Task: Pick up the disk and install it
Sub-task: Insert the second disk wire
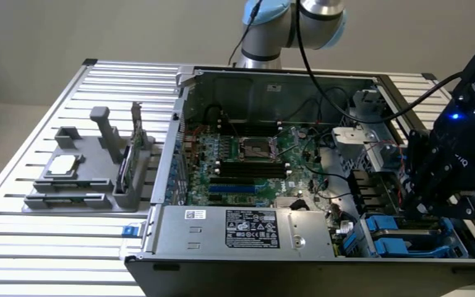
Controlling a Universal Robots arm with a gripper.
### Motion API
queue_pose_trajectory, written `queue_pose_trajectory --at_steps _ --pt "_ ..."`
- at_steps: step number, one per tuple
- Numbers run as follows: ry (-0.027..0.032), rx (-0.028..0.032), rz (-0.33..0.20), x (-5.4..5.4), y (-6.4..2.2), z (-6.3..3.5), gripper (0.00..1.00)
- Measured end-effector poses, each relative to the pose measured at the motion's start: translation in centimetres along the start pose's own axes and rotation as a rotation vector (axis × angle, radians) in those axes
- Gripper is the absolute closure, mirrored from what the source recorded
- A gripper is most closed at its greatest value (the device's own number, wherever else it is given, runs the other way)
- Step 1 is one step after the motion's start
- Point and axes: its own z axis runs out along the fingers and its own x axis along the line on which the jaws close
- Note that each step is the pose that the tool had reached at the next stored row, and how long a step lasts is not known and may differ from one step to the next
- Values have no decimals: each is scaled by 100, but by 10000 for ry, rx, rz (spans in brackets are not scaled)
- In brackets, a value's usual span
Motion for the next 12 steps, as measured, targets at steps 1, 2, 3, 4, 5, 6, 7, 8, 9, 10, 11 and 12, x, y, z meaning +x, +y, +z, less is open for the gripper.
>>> queue_pose_trajectory --at_steps 1,2,3,4,5,6,7,8,9,10,11,12 --pt "8 0 0 -3 2 1 84" --pt "15 1 1 -5 2 3 84" --pt "20 1 0 -7 2 4 84" --pt "26 1 0 -9 3 7 84" --pt "32 1 -1 -10 3 9 84" --pt "34 1 -1 -12 3 10 84" --pt "36 1 -1 -13 4 12 84" --pt "37 1 -1 -14 4 13 84" --pt "40 1 -1 -16 4 16 84" --pt "41 1 -1 -17 4 17 84" --pt "41 1 -1 -18 4 19 84" --pt "43 1 -1 -19 4 21 84"
